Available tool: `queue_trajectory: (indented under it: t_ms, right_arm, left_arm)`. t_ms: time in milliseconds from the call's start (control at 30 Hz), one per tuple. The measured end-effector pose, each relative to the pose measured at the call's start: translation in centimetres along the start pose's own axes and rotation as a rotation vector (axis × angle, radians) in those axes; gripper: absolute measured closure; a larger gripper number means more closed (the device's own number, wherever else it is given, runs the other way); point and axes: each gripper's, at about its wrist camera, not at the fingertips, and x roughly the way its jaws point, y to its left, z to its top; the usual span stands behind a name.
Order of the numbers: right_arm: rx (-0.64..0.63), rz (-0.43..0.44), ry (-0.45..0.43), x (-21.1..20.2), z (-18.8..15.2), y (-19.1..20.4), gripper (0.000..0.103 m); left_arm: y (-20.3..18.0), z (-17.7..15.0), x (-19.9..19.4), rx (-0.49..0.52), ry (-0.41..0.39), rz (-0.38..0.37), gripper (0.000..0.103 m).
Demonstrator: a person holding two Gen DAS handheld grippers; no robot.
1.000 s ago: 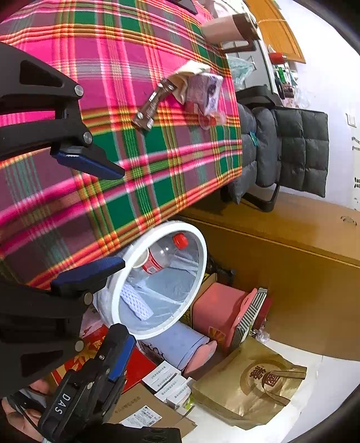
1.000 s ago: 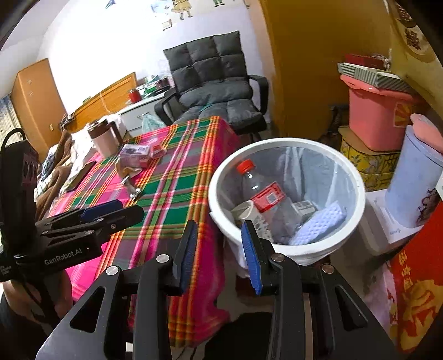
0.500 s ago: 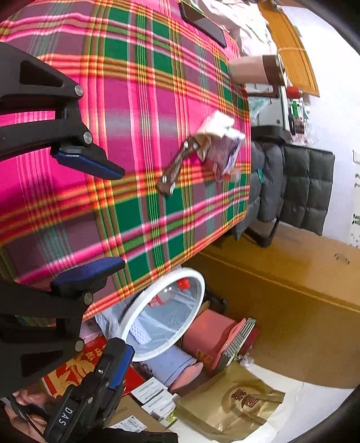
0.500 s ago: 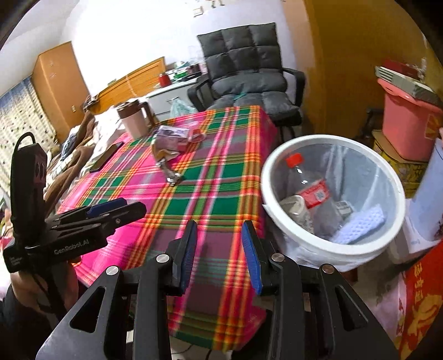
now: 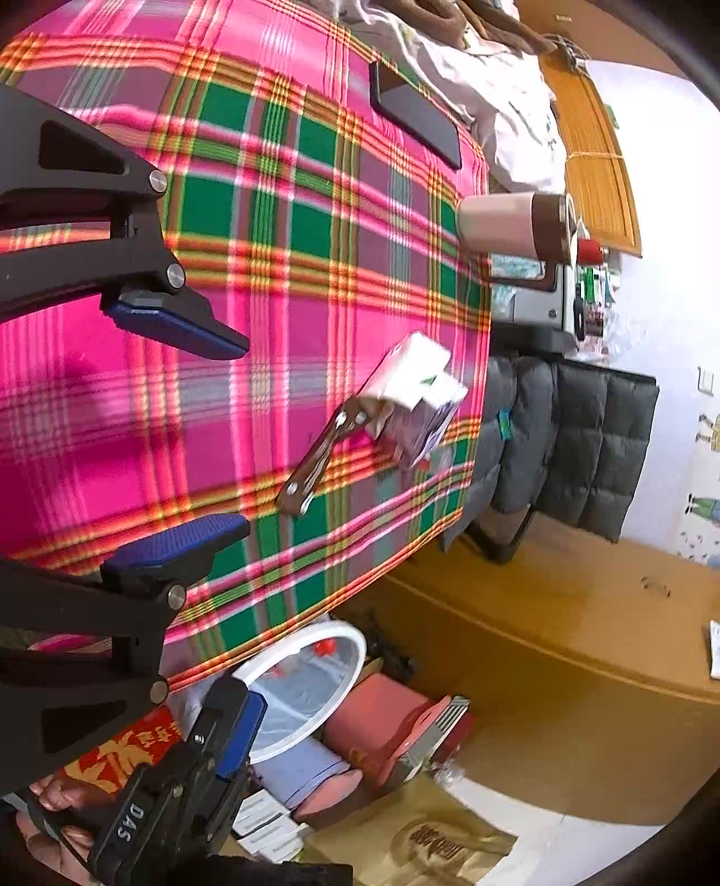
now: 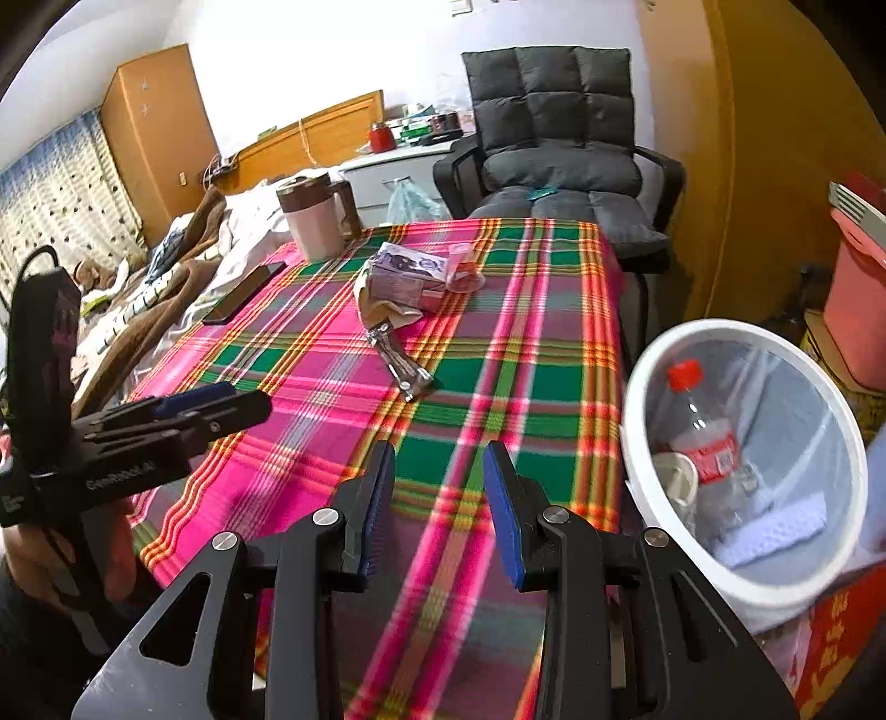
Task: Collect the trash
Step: 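Grasp the brown snack bar wrapper with the right tool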
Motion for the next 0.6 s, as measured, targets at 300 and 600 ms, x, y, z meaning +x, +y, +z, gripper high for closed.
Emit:
queue_trajectory:
  t_ms: [300,600]
  right_arm:
    - [-0.051,0.034,0.041,3.2,1.5,0.8,0.067]
    - [-0.120,0.035,0.105,6.4,2.3,1.0,0.067]
  left_arm:
    - [2.4,2.2,1.1,-0.036,-0.012,0.011,0.046]
    - [4.8,3.2,2.4,-0.076,-0.014,0.025,0.046]
